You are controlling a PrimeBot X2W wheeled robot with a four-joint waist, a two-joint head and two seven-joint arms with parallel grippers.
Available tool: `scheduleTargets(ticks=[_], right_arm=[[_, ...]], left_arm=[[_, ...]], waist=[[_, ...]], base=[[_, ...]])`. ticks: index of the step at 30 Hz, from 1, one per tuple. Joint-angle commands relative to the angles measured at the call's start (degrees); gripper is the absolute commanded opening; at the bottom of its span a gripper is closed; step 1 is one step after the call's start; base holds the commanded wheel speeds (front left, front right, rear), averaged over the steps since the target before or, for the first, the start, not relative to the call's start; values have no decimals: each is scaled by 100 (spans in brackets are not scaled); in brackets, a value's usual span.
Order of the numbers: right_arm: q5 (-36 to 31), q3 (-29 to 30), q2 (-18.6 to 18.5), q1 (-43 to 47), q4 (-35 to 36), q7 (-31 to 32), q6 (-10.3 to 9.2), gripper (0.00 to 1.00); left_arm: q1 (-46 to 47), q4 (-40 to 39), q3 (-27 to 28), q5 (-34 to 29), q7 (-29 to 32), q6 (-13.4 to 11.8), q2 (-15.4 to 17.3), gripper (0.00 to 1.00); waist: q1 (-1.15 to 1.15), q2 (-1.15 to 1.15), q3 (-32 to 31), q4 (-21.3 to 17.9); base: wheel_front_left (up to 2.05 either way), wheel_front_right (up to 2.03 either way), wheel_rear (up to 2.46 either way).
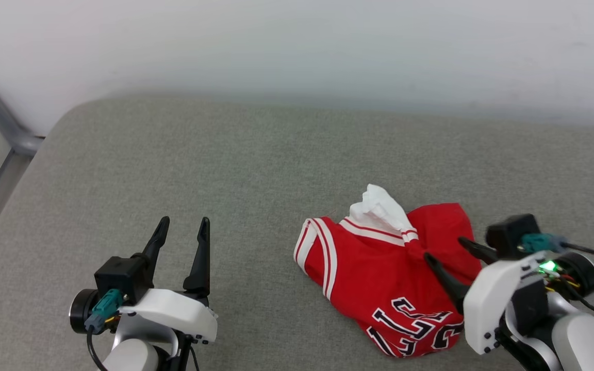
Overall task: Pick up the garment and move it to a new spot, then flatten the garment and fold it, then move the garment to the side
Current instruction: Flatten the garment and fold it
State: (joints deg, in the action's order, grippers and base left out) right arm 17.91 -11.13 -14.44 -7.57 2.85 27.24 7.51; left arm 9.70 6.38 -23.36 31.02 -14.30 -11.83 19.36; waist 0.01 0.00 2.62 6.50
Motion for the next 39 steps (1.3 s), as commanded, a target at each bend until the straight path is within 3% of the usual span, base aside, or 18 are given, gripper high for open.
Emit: scheduleTargets(ticks=[1,7,12,13,14,15,16,24,30,33,39], right_arm=[[159,-316,-212,-274,-15,298,-4,100],[538,-1239,-807,-900,-174,1183,-5,100],[707,-1483,-991,-1204,-435,1501,-5,100],[745,-1479,-1017,-1243,-538,1544,-5,93],[760,-1468,-1043,-1287,-612,1522,-5,43],[791,-1429,-1032,-1332,-672,1469,-5,16],[820,-1399,-1012,-1361,-730,1437,-5,0],[822,-729,-754,-1390,-759,854,-5,0],[499,457,-501,-804,-533,368,-5,0],[255,1334,-162,-199,-307,189,-5,0],[-106,2807,851,1074,-108,-66,-5,0]], left_arm=[[102,48,8,-31,-40,37,-44,100],[268,163,22,-87,-68,132,-159,100],[335,231,53,-127,-88,188,-258,100],[350,246,62,-124,-88,205,-279,100],[358,259,73,-132,-91,218,-294,100],[364,274,85,-144,-93,224,-306,100],[360,290,94,-159,-95,237,-311,100],[236,303,268,-239,-95,268,-298,100],[214,292,288,-289,-90,281,-273,100],[273,301,271,-296,-90,288,-290,100],[289,300,266,-275,-90,299,-278,100]], waist=[[-1,0,169,120],[-1,0,402,238],[-1,0,493,266],[-1,0,506,268],[-1,0,517,269],[-1,0,525,269],[-1,0,528,262],[-1,0,495,-56],[-1,0,416,-317],[-1,0,410,-377],[-1,0,473,-468]], base=[[0,0,0],[0,0,0],[0,0,0],[0,0,0],[0,0,0],[0,0,0],[0,0,0],[0,0,0],[0,0,0],[0,0,0],[0,0,0]])
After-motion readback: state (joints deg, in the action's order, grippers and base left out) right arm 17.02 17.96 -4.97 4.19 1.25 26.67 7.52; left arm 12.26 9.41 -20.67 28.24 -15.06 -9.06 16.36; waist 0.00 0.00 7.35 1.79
